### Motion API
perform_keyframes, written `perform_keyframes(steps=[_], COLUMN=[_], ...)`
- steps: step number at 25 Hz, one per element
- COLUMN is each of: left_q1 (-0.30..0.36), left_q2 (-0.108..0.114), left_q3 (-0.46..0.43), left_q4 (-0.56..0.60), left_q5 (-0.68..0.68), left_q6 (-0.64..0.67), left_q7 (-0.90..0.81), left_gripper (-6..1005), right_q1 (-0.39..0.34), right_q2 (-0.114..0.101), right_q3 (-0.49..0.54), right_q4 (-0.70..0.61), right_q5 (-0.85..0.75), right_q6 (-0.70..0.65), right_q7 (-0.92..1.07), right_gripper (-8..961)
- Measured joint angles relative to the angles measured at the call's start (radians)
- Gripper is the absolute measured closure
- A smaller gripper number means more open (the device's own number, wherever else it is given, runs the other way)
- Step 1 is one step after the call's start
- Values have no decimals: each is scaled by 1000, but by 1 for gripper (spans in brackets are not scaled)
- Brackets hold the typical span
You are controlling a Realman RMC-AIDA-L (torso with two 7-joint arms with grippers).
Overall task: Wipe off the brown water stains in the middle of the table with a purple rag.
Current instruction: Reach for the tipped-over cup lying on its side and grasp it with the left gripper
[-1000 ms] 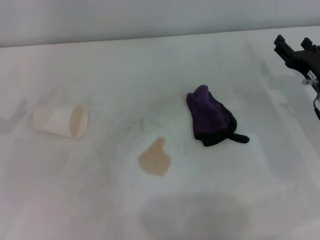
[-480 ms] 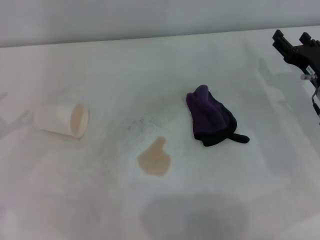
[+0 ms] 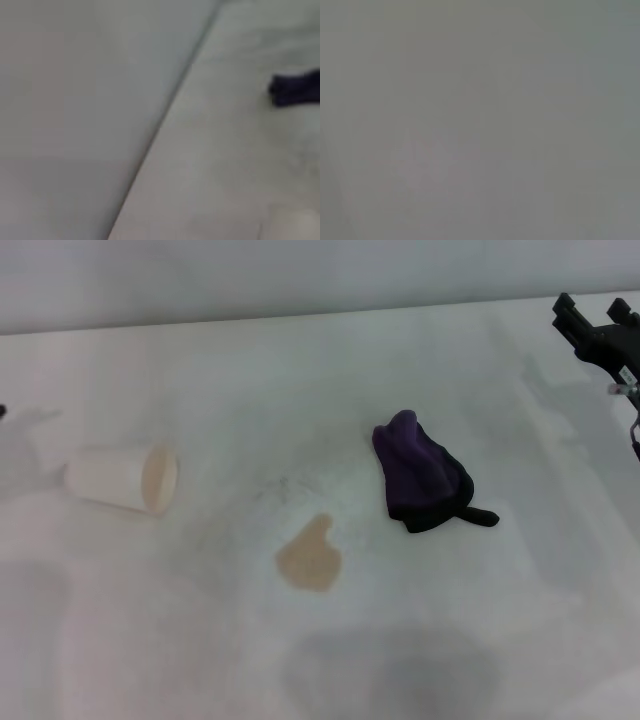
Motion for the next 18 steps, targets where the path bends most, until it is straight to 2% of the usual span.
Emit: perform_keyframes(steps=[1, 2, 6, 10, 11, 14, 16, 18], left_q1=[-60, -60, -126, -179, -186, -203, -209, -213], left_q2=[-27, -27, -54, -65, -69, -101, -132, -146], left_q3=[0, 0, 0, 0, 0, 0, 0, 0], left_q4=[-57, -57, -107, -95, -90, -83, -81, -64], left_q5=[83, 83, 197, 325, 346, 386, 397, 407], left_q6=[-9, -9, -33, -76, -92, -168, -230, -258], left_q7=[85, 85, 193, 253, 262, 276, 290, 302], left_gripper=[108, 108, 109, 109, 109, 109, 109, 109], right_q1=[-2, -3, 4, 15, 20, 36, 43, 47], right_q2=[0, 0, 0, 0, 0, 1, 1, 1], right_q3=[0, 0, 33, 81, 87, 104, 128, 148], right_q4=[-3, -4, -4, 3, 3, 0, -1, -2], right_q5=[0, 0, 1, 2, 2, 2, 2, 2], right_q6=[-2, -9, -44, -44, -45, -53, -56, -56], right_q7=[-1, -2, -3, 2, 4, 4, 1, -2], right_gripper=[97, 97, 97, 97, 97, 97, 97, 97])
